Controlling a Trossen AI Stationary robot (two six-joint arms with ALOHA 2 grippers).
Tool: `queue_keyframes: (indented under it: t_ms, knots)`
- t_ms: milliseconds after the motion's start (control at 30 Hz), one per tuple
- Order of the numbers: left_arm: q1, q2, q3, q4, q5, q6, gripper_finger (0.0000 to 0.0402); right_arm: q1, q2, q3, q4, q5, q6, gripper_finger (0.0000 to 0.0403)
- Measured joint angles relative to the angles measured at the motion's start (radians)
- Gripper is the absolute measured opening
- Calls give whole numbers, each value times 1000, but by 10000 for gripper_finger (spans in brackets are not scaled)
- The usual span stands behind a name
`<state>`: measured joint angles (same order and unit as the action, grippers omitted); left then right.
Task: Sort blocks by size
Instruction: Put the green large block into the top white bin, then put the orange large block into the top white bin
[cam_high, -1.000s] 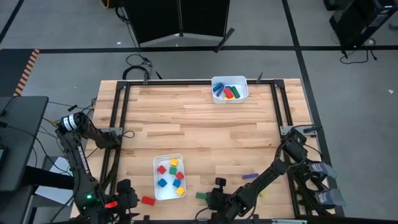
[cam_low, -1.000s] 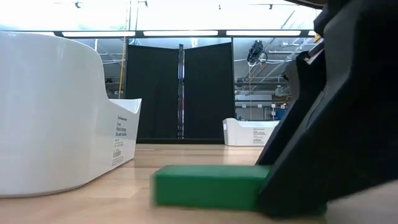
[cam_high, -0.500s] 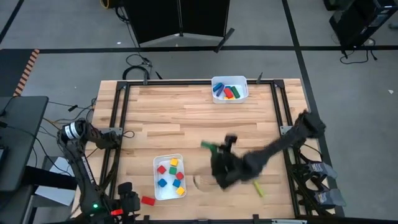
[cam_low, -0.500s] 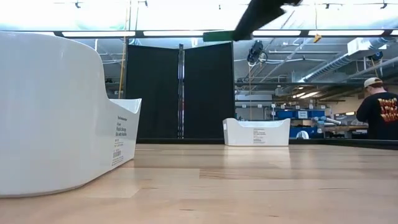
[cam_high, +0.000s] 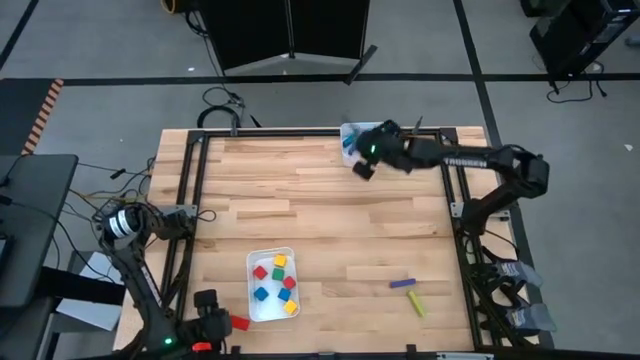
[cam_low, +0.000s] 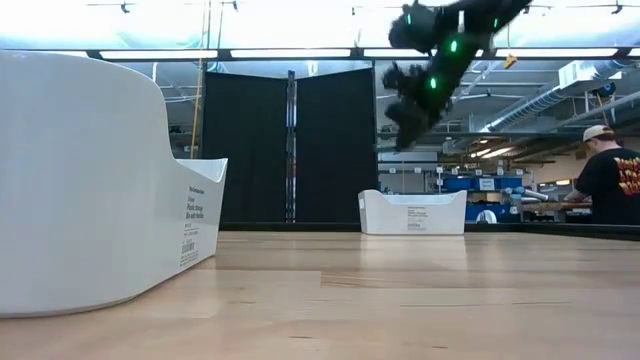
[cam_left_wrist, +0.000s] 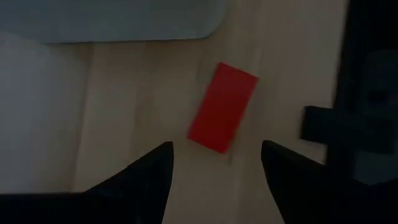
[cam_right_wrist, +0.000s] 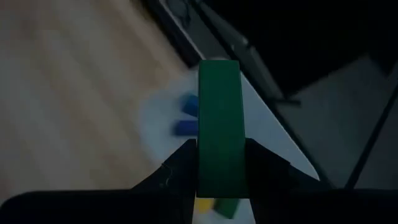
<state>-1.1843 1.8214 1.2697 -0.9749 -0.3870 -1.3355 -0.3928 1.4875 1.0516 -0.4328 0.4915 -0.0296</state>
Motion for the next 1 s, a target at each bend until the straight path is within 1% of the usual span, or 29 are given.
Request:
queue_keyframes:
  t_ms: [33, 100, 233, 267, 300, 400, 467, 533, 600, 667, 733, 833, 1000]
  knots:
    - [5, 0, 0, -14, 0, 6, 250, -48, 3, -13, 16, -35, -6, 113]
    - [13, 0, 0, -25, -1, 25, 250, -118, 19, -30, 41, -65, -17, 113]
    - [34, 0, 0, -42, -5, 77, 250, -192, 55, -37, 91, -106, -45, 117]
    - [40, 0, 0, -46, -7, 89, 250, -203, 67, -38, 96, -120, -50, 132]
    - [46, 0, 0, -51, -9, 101, 250, -211, 75, -39, 104, -130, -53, 156]
    - [62, 0, 0, -51, -9, 133, 250, -219, 81, -38, 141, -143, -52, 243]
    - [71, 0, 0, -49, -9, 150, 250, -215, 81, -38, 153, -155, -48, 290]
    - [76, 0, 0, -42, -10, 158, 250, -201, 67, -38, 164, -162, -45, 325]
    - [80, 0, 0, -27, -7, 178, 250, -177, 39, -38, 176, -170, -46, 343]
    - [80, 0, 0, -3, -6, 195, 250, -145, 7, -37, 174, -171, -46, 349]
    - [80, 0, 0, 28, -2, 210, 250, -109, -34, -37, 171, -167, -40, 346]
    - [80, 1, 0, 57, 9, 220, 250, -46, -107, -37, 170, -154, -21, 332]
    - [88, 41, 0, 59, 73, 234, 250, 84, -227, -37, 163, -140, 14, 303]
